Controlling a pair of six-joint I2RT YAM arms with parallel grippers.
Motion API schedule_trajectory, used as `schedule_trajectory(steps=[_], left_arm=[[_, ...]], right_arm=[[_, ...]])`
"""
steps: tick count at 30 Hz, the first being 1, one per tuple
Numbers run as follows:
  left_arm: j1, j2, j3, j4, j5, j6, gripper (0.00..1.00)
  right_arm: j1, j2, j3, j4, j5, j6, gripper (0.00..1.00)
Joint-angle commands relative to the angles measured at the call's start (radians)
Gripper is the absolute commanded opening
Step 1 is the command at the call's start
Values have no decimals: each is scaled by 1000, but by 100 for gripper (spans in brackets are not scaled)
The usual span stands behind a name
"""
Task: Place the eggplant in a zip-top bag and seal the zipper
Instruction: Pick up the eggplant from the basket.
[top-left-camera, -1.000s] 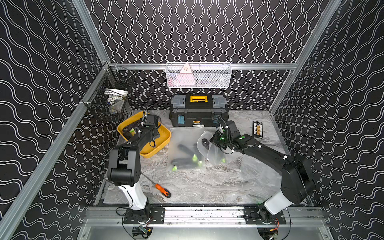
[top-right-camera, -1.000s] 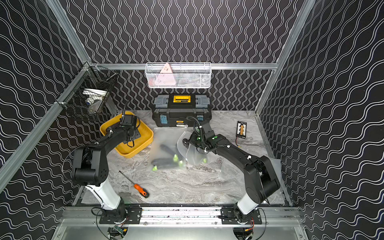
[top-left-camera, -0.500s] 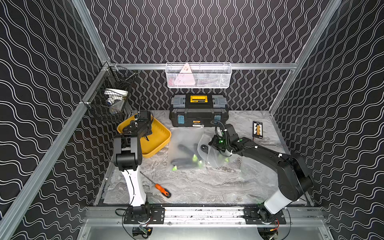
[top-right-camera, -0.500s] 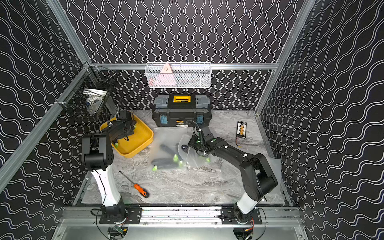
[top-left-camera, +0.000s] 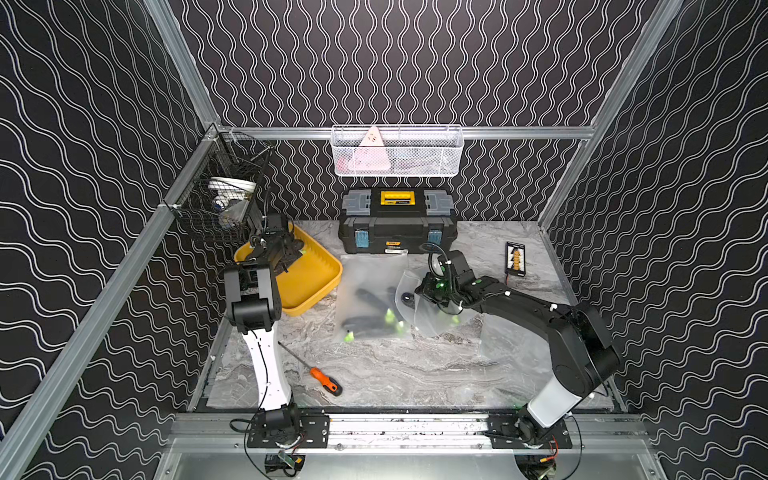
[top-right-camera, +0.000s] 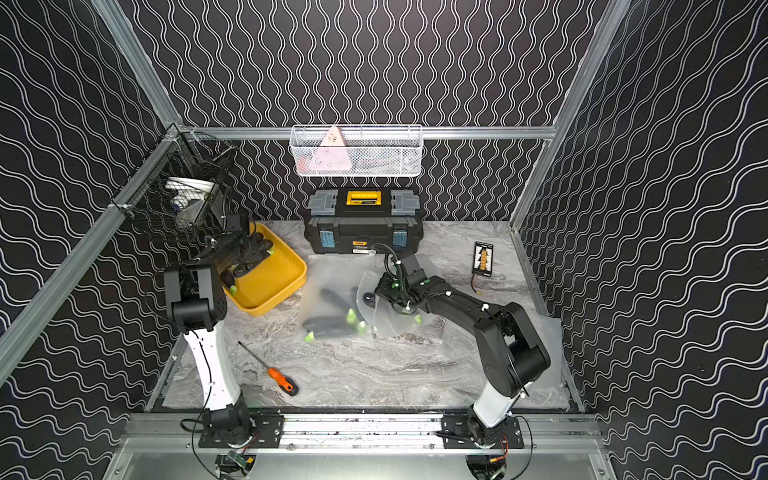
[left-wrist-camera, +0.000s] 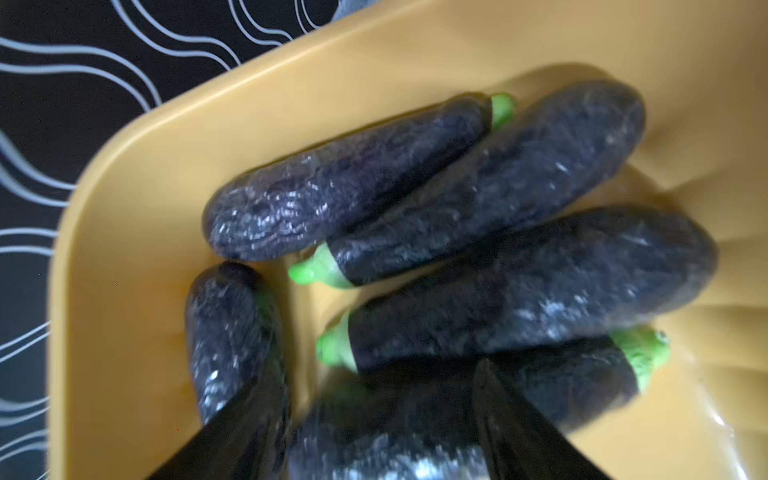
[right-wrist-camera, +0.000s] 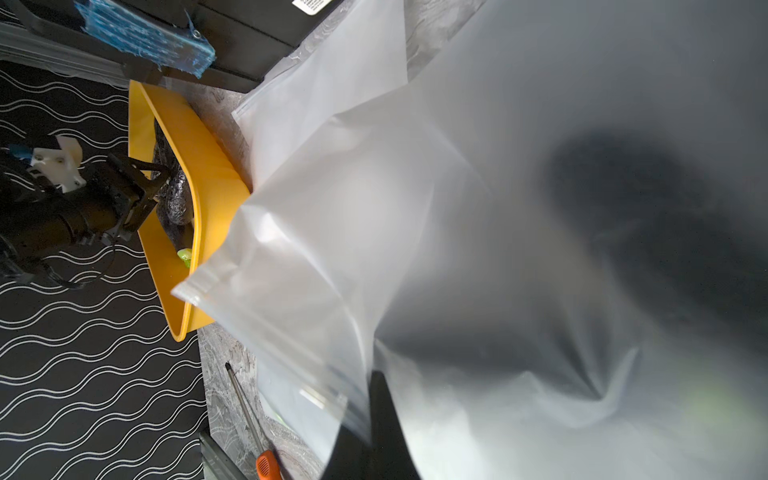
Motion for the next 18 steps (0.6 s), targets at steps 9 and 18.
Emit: schedule_trajectory(steps=[9, 18], left_arm=[[21, -66, -77, -9, 328, -37, 74], [-13, -184, -232, 31, 347, -53, 73]], right_arm=[[1, -11, -4, 37, -2, -4, 5], [2, -31, -17, 52, -12, -4, 5]])
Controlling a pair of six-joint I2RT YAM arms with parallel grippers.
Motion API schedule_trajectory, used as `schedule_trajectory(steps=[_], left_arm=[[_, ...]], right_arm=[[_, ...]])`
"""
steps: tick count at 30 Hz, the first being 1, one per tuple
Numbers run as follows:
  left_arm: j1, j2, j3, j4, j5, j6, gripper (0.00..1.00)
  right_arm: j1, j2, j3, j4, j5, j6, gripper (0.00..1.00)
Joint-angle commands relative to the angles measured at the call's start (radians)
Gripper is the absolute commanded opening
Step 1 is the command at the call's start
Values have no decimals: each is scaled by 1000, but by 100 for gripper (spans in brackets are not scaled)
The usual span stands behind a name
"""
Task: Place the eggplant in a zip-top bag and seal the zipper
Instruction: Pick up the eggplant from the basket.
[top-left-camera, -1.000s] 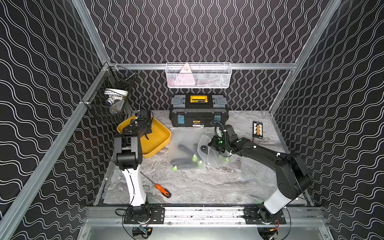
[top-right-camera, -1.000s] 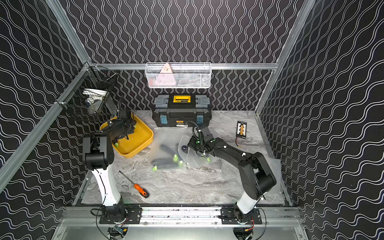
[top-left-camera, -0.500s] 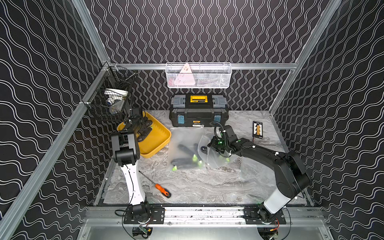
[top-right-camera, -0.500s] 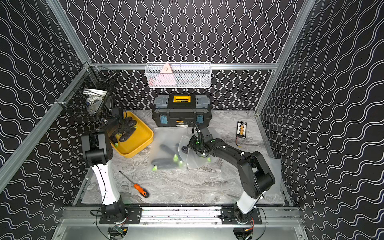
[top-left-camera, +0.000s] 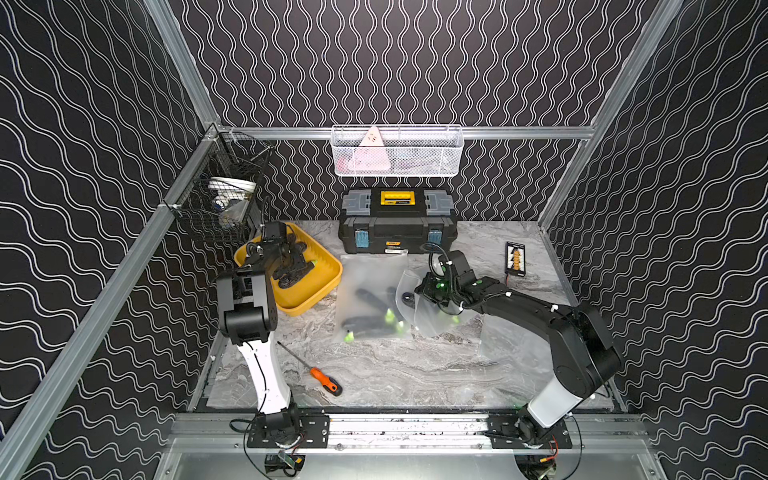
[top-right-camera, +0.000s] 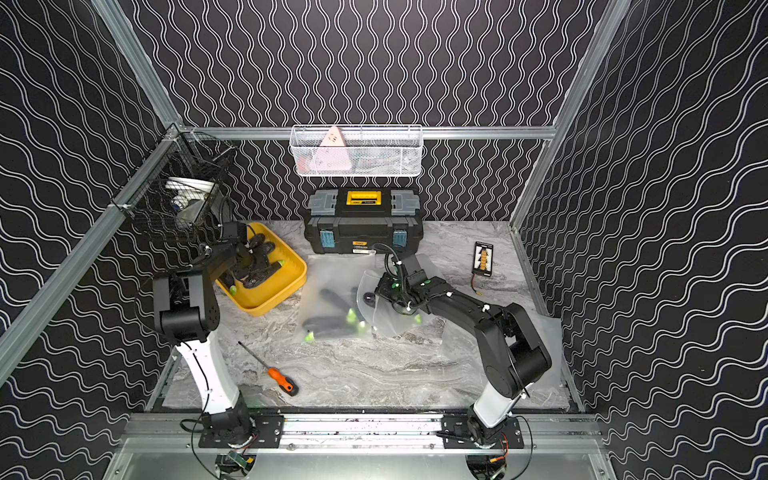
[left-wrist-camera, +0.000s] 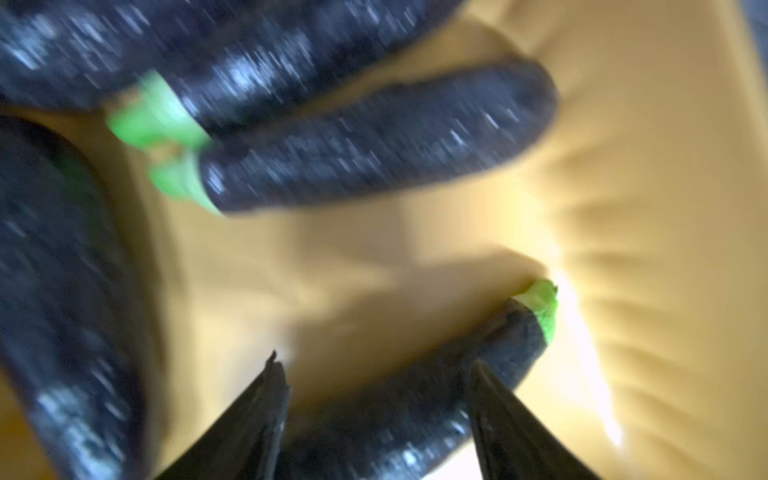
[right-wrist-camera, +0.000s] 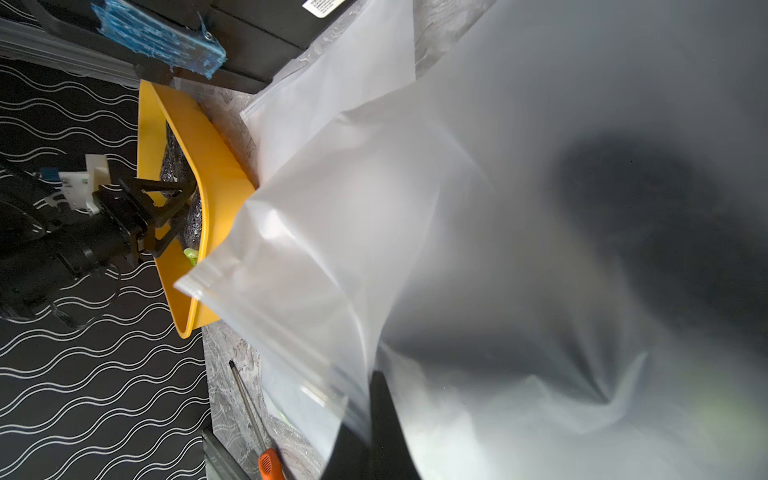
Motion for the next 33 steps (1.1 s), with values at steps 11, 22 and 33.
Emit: schedule_trajectory(steps=[11, 22, 33], left_arm=[[-18, -40, -18, -32, 14, 45, 71], [-77, -47, -48, -75, -13, 70, 71], [-152, -56, -81, -121, -110, 112, 67]], right_arm=[[1, -51, -22, 34, 0, -4, 5], [-6, -99, -63, 40, -2, -7, 6], [-23, -128, -81, 54, -17, -4, 6]])
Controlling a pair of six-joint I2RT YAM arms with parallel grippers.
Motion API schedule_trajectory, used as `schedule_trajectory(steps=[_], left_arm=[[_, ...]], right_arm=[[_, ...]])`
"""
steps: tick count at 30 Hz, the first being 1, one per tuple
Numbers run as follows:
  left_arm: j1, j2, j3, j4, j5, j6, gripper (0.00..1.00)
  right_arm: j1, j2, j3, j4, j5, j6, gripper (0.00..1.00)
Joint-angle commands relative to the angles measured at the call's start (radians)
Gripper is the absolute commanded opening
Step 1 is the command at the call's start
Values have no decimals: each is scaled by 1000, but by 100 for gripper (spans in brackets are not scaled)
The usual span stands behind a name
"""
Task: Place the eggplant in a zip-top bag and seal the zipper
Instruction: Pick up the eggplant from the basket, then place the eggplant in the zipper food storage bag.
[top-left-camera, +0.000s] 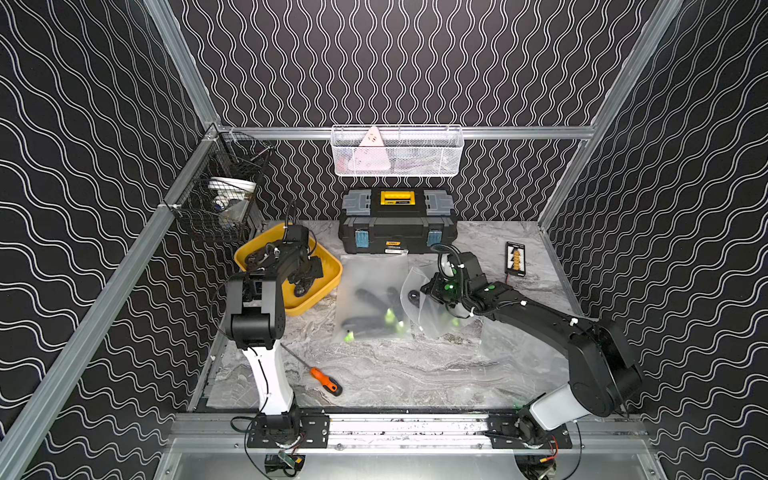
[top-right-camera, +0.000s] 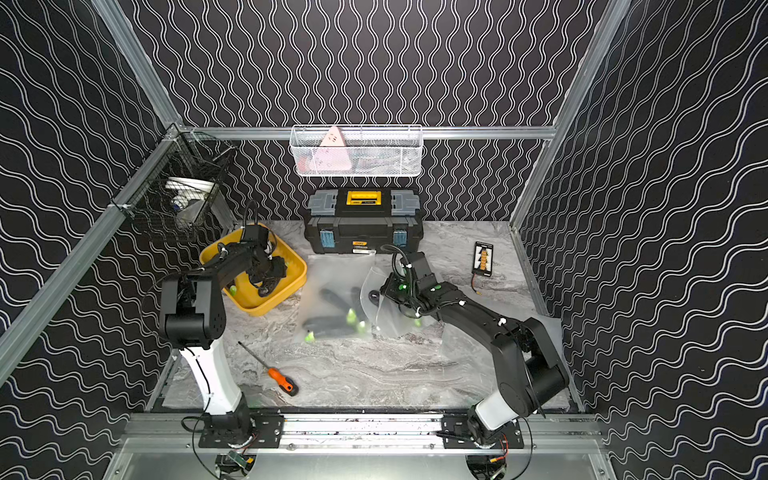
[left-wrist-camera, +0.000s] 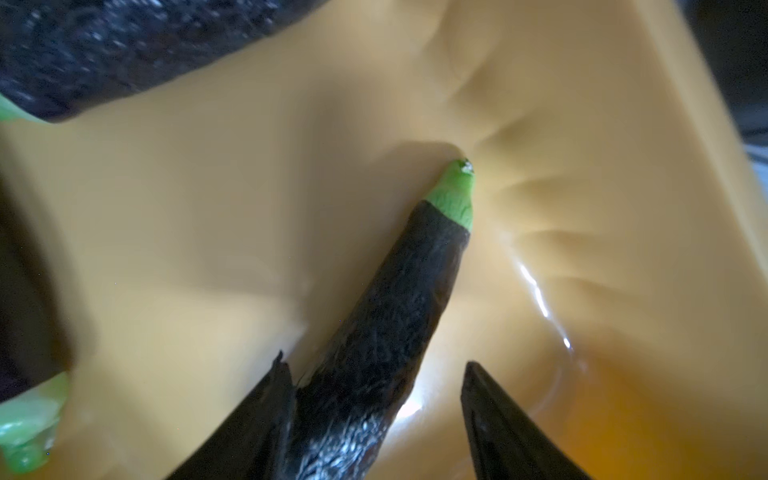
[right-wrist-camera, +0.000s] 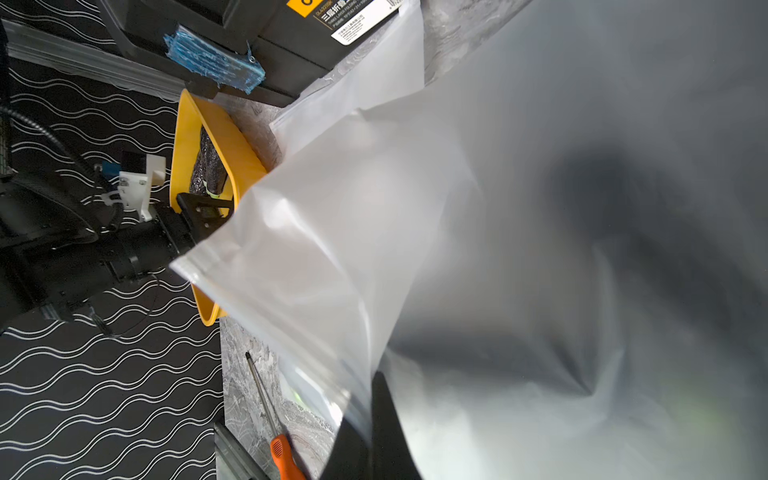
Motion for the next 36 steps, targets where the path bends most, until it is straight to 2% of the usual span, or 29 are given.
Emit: schedule_trajectory(steps=[1, 12, 16, 22, 25, 29, 33, 36], left_arm=[[-10, 1, -17, -32, -60, 30, 66], [-25, 29, -13, -33, -54, 48, 59], [-40, 36, 4, -49, -107, 49, 51], [-40, -46, 23, -53, -179, 7, 45], [-46, -100, 29, -51, -135, -19, 44], [-68, -161, 53, -60, -8, -69, 44], [-179, -234, 65, -31, 71, -154, 44], [-286, -290, 15, 61, 107, -245, 44]], right_arm=[[-1, -12, -4, 31, -7, 4, 6], [-1, -12, 4, 16, -4, -6, 6], [-1, -8, 20, 4, 2, -8, 6], [0, -13, 22, -18, 20, -18, 6], [1, -7, 22, -26, 29, -22, 6], [3, 5, 33, -34, 43, -25, 6], [6, 29, 67, -40, 42, -14, 5], [9, 44, 102, -57, 45, -10, 5]])
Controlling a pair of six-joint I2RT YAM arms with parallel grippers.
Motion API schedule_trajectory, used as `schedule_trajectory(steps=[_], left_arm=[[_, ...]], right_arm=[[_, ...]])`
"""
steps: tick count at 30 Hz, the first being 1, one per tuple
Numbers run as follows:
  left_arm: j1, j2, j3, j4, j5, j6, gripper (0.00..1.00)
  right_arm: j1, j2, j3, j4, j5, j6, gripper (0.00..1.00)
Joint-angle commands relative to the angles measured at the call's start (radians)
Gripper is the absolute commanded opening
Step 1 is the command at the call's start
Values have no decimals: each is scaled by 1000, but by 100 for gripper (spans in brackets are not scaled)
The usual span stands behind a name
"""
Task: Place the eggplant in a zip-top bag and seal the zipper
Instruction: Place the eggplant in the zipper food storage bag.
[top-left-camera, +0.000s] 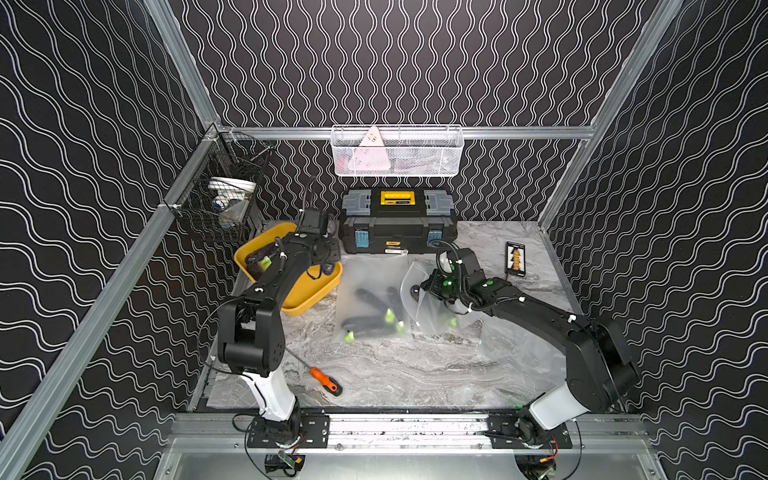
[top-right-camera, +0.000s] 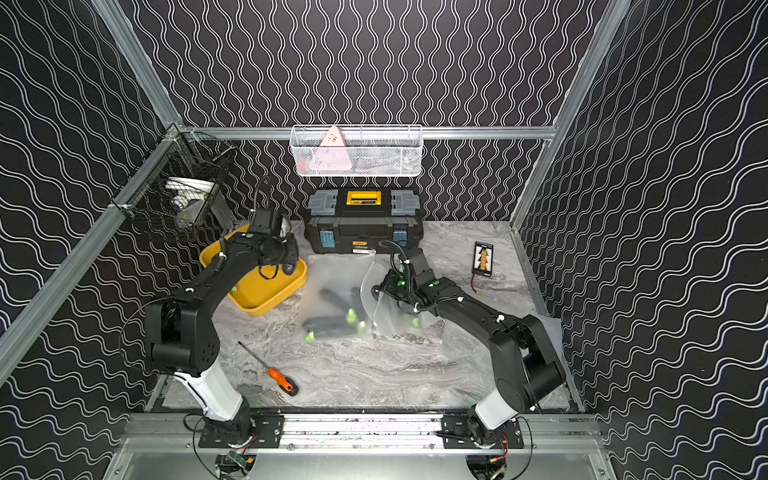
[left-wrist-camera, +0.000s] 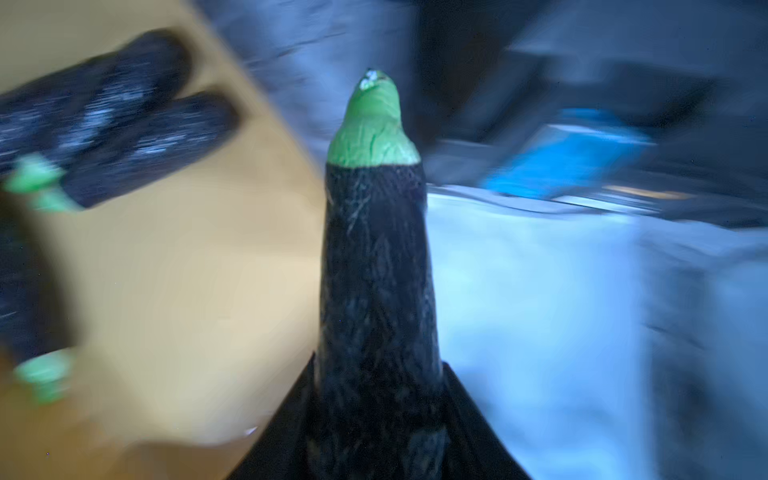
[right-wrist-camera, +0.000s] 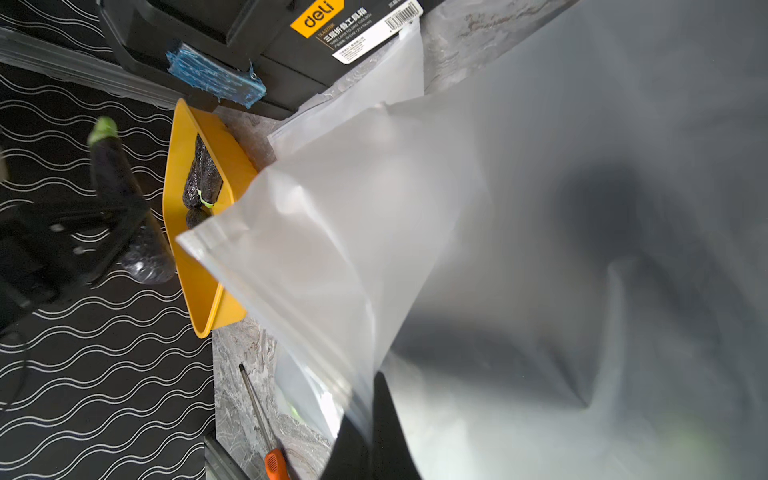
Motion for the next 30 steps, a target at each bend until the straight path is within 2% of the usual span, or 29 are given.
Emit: schedule_trajectory(steps=[1, 5, 10, 14, 17, 26, 30], left_arm=[[-90, -46, -42, 101, 97, -136, 44], [-195, -58, -100, 179, 217, -219, 43], [-341, -60, -146, 173, 280, -229, 42], [-405, -63, -152, 133, 327, -200, 41], [-434, -59, -146, 90, 378, -169, 40], [-440, -101, -207, 60, 364, -176, 40], [-441, -67, -203, 64, 439, -161, 40]], right_arm=[[4, 9, 36, -25, 16, 7, 5], [4, 8, 65, -69, 52, -15, 5], [3, 10, 95, -94, 109, -44, 5], [3, 25, 103, -102, 141, -61, 5], [3, 35, 110, -116, 163, -76, 5], [4, 18, 104, -134, 210, -112, 4], [8, 6, 106, -122, 170, -150, 4]])
